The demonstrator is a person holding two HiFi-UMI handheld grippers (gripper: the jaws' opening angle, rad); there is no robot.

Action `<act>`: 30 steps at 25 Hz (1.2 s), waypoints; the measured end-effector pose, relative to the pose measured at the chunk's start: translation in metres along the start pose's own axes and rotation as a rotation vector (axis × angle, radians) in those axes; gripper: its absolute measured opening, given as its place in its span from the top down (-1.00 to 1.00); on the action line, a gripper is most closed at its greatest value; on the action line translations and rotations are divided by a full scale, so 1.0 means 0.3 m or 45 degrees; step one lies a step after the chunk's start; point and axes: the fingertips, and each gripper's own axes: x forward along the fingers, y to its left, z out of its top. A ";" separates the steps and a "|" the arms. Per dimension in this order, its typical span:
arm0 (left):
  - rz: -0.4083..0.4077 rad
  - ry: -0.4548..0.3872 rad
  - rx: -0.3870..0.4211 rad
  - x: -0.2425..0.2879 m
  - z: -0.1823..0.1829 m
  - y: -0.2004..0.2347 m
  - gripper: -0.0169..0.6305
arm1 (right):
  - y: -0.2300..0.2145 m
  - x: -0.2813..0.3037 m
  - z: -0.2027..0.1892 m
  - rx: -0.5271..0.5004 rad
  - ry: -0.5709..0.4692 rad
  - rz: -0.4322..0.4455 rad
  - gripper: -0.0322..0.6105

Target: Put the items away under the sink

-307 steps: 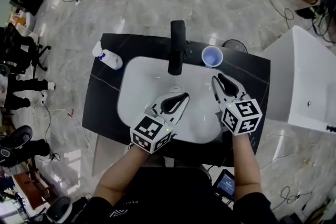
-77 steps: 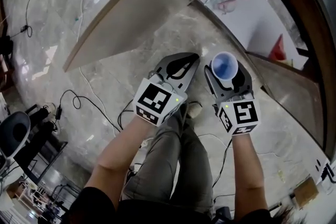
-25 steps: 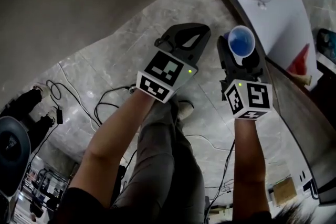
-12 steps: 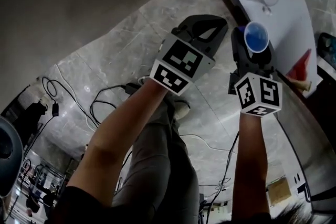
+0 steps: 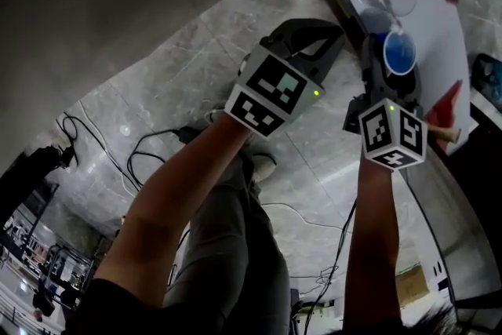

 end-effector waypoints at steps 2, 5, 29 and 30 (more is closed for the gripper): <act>-0.004 -0.008 0.007 0.018 0.009 -0.002 0.91 | -0.020 0.013 0.008 0.010 -0.014 -0.018 -0.09; -0.009 -0.028 0.013 0.038 0.022 -0.004 0.91 | -0.055 0.025 0.020 0.054 -0.037 -0.050 -0.09; 0.025 -0.056 0.027 0.070 0.036 0.060 0.91 | -0.195 0.119 0.050 0.146 -0.177 -0.214 -0.10; 0.025 -0.051 0.027 0.069 0.033 0.060 0.91 | -0.193 0.121 0.046 0.136 -0.173 -0.214 -0.10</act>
